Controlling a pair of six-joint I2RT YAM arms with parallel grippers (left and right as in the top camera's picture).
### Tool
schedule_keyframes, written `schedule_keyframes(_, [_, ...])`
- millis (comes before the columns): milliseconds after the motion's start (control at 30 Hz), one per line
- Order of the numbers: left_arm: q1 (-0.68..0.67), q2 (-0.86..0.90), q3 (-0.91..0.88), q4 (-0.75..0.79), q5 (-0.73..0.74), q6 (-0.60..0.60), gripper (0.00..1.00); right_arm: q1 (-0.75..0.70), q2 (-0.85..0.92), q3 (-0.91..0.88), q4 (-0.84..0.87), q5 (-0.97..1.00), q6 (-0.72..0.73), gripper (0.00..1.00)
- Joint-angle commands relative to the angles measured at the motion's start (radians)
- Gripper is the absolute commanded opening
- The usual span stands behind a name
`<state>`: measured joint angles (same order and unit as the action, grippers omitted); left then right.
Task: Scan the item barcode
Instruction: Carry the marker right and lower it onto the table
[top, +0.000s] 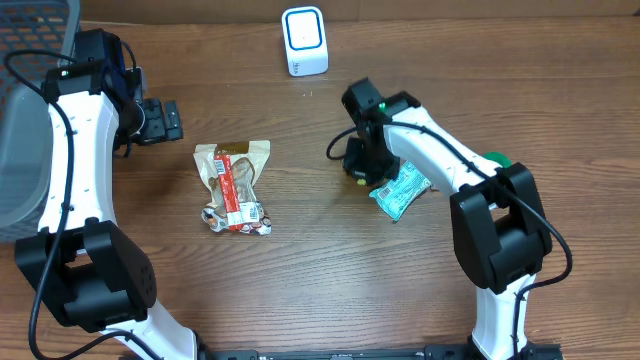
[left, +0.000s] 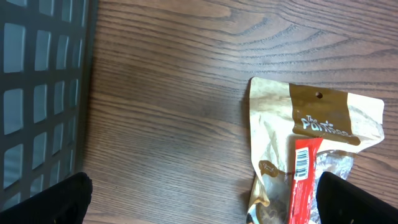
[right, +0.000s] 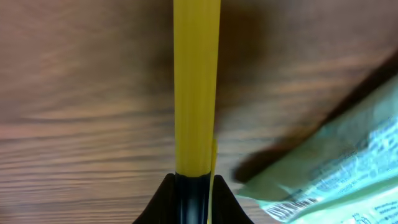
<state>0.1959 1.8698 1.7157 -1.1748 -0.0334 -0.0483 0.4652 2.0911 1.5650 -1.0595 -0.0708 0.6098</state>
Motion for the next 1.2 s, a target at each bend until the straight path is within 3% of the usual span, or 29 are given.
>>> schedule_keyframes(0, [-0.007,-0.019,0.021,0.002,0.008,0.015,1.00,-0.010,-0.006,-0.033,-0.018,0.043,0.016,0.04])
schedule_keyframes(433, [-0.007,-0.019,0.021,0.002,0.008,0.015,1.00,-0.017,-0.006,-0.037,-0.254,0.267,0.015,0.04])
schedule_keyframes(967, [-0.007,-0.019,0.021,0.002,0.008,0.015,1.00,-0.015,-0.006,-0.039,-0.116,0.129,-0.013,0.04])
schedule_keyframes(1167, [-0.007,-0.019,0.021,0.002,0.008,0.015,1.00,-0.015,-0.006,-0.039,-0.119,0.130,-0.016,0.11])
